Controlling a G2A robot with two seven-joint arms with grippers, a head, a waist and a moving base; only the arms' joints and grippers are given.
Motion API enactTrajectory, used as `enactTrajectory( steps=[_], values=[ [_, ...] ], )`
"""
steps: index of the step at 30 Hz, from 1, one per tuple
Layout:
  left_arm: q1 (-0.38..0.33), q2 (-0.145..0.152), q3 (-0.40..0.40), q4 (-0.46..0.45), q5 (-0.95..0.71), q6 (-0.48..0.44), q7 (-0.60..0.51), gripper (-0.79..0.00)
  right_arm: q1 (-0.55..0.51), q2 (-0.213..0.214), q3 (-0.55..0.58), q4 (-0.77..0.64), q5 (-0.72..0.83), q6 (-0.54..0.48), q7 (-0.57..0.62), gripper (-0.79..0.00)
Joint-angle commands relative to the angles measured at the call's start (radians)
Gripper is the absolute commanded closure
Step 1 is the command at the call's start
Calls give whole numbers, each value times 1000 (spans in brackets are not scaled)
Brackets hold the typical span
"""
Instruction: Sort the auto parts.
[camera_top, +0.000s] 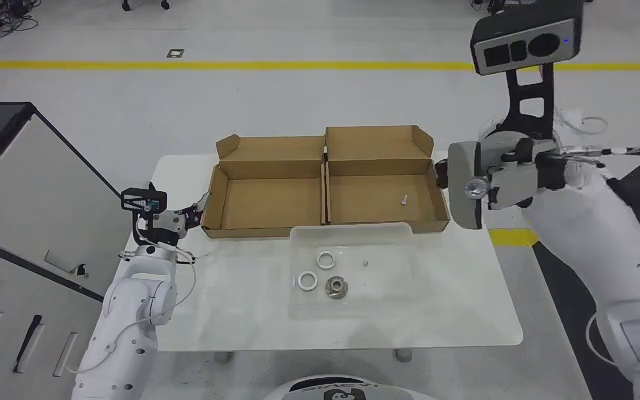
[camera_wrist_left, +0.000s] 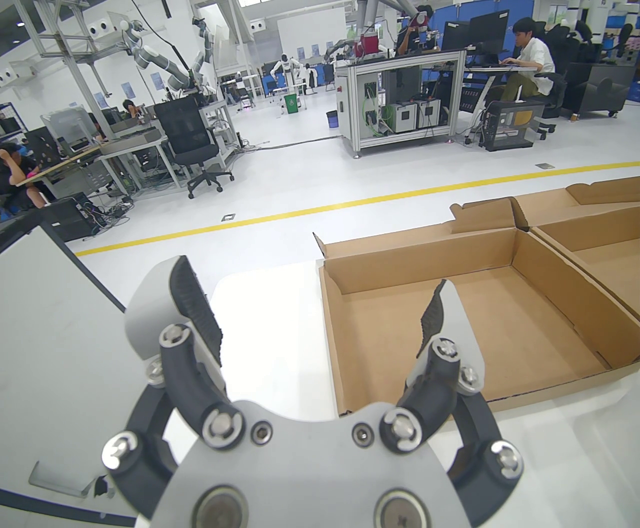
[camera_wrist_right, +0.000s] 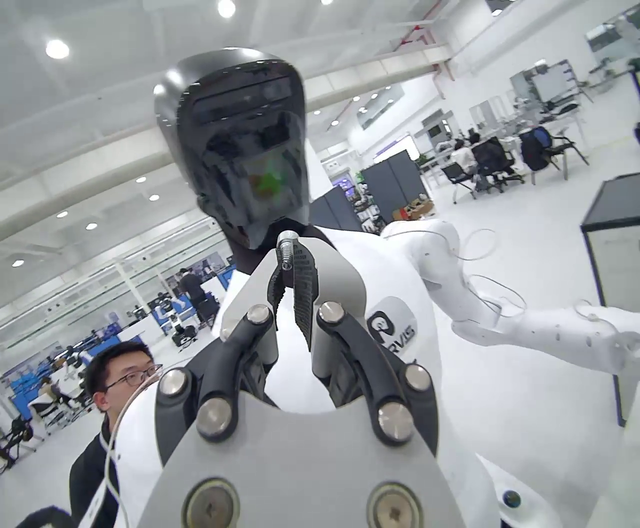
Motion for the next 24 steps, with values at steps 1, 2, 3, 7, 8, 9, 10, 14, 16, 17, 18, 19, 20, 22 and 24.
enactTrajectory(
  steps=[1, 2, 3, 7, 8, 9, 10, 14, 16, 17, 18, 19, 20, 22, 24],
  values=[
    [0, 0, 0, 0, 0, 0, 0, -785, -17, 2, 17, -17, -72, 35, -31, 0],
    [0, 0, 0, 0, 0, 0, 0, -785, -17, 5, 30, -18, -130, 55, -35, 0],
    [0, 0, 0, 0, 0, 0, 0, -785, -26, 6, 38, -28, -142, 65, -44, 0],
    [0, 0, 0, 0, 0, 0, 0, -785, -61, 3, 62, -49, -128, 80, -51, 0],
    [0, 0, 0, 0, 0, 0, 0, -785, -68, 2, 66, -52, -114, 80, -46, 0],
    [0, 0, 0, 0, 0, 0, 0, -785, -75, -1, 69, -54, -97, 78, -40, 0],
    [0, 0, 0, 0, 0, 0, 0, -785, -83, -3, 71, -55, -73, 76, -36, 0],
    [0, 0, 0, 0, 0, 0, 0, -785, -111, -19, 67, -58, 42, 64, -5, 0],
    [0, 0, 0, 0, 0, 0, 0, -785, -121, -28, 64, -55, 101, 59, 10, 0],
    [0, 0, 0, 0, 0, 0, 0, -785, -124, -32, 63, -53, 123, 57, 20, 0],
    [0, 0, 0, 0, 0, 0, 0, -785, -127, -37, 62, -50, 146, 55, 28, 0],
    [0, 0, 0, 0, 0, 0, 0, -785, -131, -42, 59, -49, 175, 54, 34, 0],
    [0, 0, 0, 0, 0, 0, 0, -785, -132, -46, 58, -46, 194, 52, 40, 0],
    [0, 0, 0, 0, 0, 0, 0, -785, -138, -57, 56, -41, 241, 48, 48, 0],
    [0, 0, 0, 0, 0, 0, 0, -785, -139, -64, 58, -31, 248, 51, 49, 0]
  ],
)
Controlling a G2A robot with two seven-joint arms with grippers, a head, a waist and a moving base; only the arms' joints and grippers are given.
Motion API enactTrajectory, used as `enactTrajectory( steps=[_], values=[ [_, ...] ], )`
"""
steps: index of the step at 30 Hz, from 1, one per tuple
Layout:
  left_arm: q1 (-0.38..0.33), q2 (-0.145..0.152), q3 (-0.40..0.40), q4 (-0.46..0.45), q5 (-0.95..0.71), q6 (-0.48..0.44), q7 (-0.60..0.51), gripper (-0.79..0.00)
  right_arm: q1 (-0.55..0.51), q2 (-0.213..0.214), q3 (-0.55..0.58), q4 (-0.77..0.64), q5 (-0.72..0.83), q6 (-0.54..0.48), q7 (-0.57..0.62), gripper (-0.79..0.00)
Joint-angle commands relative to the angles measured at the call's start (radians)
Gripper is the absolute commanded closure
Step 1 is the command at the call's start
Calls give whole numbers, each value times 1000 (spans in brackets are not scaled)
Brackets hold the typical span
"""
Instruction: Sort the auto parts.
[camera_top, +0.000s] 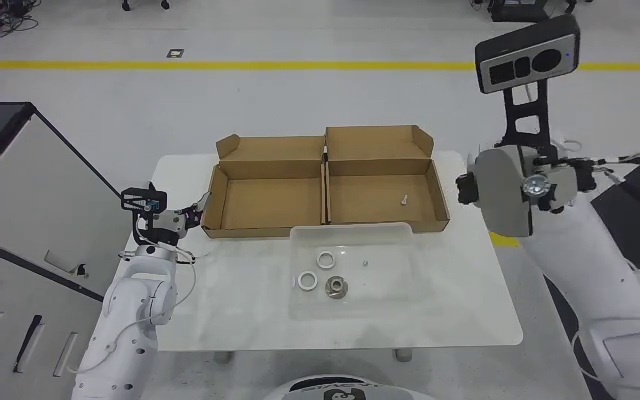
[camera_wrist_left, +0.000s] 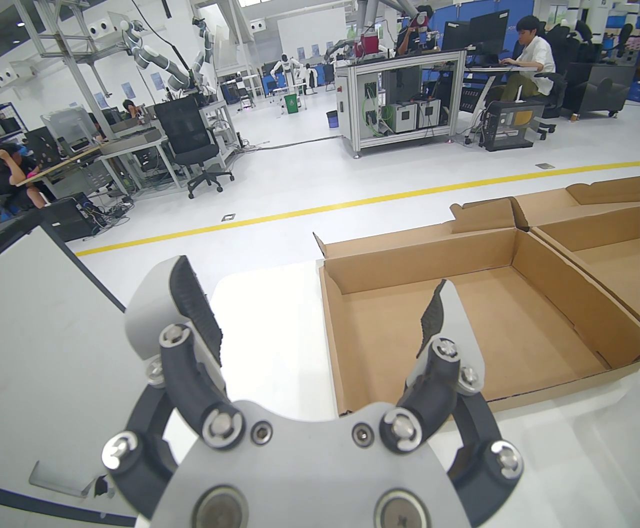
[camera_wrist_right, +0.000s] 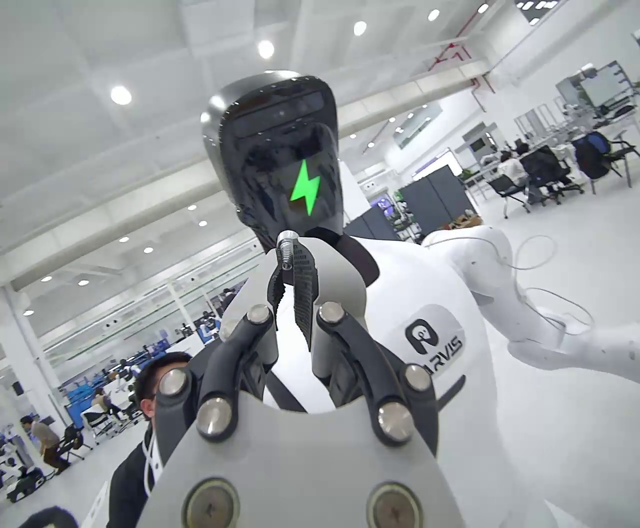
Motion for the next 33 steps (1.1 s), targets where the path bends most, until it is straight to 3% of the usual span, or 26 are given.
enactTrajectory(
  steps=[1, 16, 22, 33],
  values=[
    [0, 0, 0, 0, 0, 0, 0, -785, 1, -6, 5, 11, -11, 5, -1, 0],
    [0, 0, 0, 0, 0, 0, 0, -785, -7, -11, 85, 7, -390, 130, -87, 0],
    [0, 0, 0, 0, 0, 0, 0, -785, -22, -22, 92, -4, -348, 130, -69, 0],
    [0, 0, 0, 0, 0, 0, 0, -785, -35, -63, 56, 4, -138, 106, -16, 0]
  ],
)
